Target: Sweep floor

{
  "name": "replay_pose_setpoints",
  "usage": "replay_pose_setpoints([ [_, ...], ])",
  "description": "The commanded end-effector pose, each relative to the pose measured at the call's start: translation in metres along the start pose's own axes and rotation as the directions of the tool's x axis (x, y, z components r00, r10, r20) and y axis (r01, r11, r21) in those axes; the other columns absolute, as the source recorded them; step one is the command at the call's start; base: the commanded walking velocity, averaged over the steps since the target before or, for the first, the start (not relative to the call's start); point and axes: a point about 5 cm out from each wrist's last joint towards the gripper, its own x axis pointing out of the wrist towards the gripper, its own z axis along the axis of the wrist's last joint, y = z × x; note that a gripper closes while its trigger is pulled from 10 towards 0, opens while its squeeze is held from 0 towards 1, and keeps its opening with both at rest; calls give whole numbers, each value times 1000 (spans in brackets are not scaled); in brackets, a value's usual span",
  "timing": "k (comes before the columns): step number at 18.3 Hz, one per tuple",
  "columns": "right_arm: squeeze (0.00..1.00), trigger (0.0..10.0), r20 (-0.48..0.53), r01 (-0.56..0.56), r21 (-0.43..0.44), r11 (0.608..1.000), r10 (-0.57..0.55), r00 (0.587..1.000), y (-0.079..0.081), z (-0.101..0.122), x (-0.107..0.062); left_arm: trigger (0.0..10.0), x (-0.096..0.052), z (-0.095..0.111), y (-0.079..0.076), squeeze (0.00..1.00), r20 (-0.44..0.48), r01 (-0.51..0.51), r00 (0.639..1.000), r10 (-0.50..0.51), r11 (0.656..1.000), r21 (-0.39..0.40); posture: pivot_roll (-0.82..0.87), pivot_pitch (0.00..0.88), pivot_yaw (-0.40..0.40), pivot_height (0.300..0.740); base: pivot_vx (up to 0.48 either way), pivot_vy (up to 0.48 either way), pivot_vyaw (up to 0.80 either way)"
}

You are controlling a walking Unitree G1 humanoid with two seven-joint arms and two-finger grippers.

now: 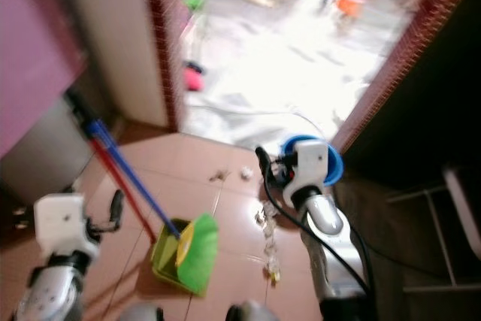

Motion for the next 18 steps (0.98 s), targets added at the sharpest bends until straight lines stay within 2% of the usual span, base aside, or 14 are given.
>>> replay_pose_setpoints([
  [1, 0, 10000, 4, -20, -4, 1000, 20, 1000, 1, 1, 4, 10000, -4, 2, 4, 0, 10, -27, 1000, 27, 1000, 13, 112, 101, -86, 740, 0, 0, 800],
  [2, 0, 10000, 4, -41, -11, 999, 41, 999, 2, 2, 8, 10000, -8, 0, 10, 0, -3, -47, 999, 47, 999, 20, 121, 103, -85, 740, 0, 0, 800],
  [6, 0, 10000, -28, -140, -77, 987, 139, 990, -6, -1, 28, 10000, -16, -1, 12, 0, -15, -45, 999, 46, 998, 41, 153, 122, -84, 740, 0, 0, 691],
  [9, 0, 10000, -48, -184, -77, 980, 180, 982, -9, 0, 42, 10000, -24, -1, 16, 0, -22, -59, 998, 60, 997, 58, 177, 137, -90, 740, 0, 0, 0],
  [12, 0, 10000, -51, -237, -102, 966, 233, 971, -3, 2, 56, 10000, -39, -1, 25, 0, -47, -105, 993, 108, 992, 72, 220, 191, -99, 740, 0, 0, 0],
  [15, 0, 10000, -59, -270, -135, 953, 264, 963, 1, 4, 69, 10000, -52, 0, 27, 0, -79, -104, 991, 111, 991, 80, 241, 240, -99, 740, 0, 0, 788],
  [18, 0, 10000, -48, -267, -132, 955, 263, 964, 5, 8, 77, 10000, -55, 2, 26, 0, -89, -99, 990, 106, 992, 78, 252, 258, -95, 740, 0, 0, 785],
])
